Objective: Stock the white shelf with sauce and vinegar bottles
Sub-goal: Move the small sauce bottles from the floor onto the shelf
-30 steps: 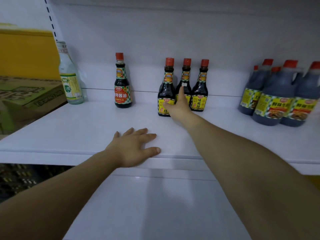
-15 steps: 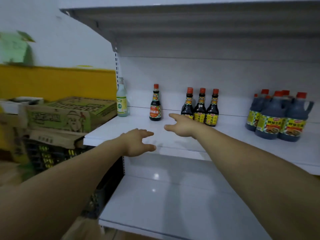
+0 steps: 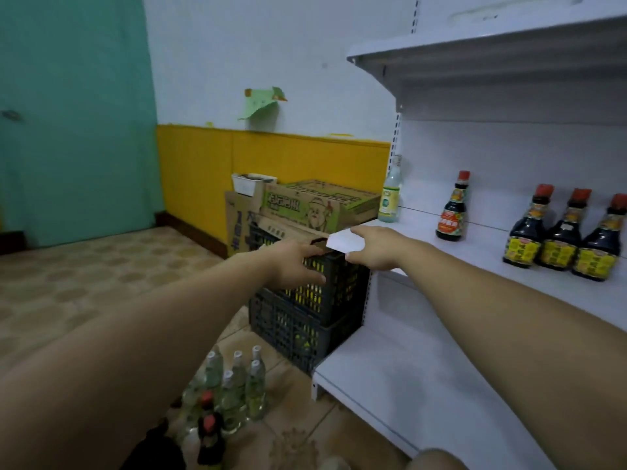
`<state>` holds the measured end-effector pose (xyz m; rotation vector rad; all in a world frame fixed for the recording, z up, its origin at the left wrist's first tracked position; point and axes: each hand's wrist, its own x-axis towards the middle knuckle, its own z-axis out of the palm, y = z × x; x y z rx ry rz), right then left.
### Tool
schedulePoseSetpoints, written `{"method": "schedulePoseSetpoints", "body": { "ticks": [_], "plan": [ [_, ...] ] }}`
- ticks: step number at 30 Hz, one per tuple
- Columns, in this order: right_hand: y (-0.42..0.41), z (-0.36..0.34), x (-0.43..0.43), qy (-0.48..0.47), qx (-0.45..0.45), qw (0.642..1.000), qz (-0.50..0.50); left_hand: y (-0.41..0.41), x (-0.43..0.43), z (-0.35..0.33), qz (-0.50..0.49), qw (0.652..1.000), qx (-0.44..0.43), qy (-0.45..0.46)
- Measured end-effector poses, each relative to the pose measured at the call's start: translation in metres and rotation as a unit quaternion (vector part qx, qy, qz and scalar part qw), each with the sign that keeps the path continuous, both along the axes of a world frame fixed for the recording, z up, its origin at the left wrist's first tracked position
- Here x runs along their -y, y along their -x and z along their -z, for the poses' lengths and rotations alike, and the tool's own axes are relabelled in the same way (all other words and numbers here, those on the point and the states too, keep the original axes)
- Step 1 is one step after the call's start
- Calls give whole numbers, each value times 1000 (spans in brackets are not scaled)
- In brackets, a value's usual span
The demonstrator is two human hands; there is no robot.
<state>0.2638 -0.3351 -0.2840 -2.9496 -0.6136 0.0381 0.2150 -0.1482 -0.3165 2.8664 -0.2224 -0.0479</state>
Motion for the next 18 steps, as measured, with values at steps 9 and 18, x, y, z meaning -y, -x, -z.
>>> {"method": "schedulePoseSetpoints", "body": {
  "ticks": [9, 18],
  "plan": [
    [1, 54, -101, 51, -73, 988, -129, 48, -79, 56, -153, 987, -53, -27],
    [-16, 157, -208, 69, -128, 969, -201, 66, -149, 171, -233, 957, -171, 29]
  ]
}}
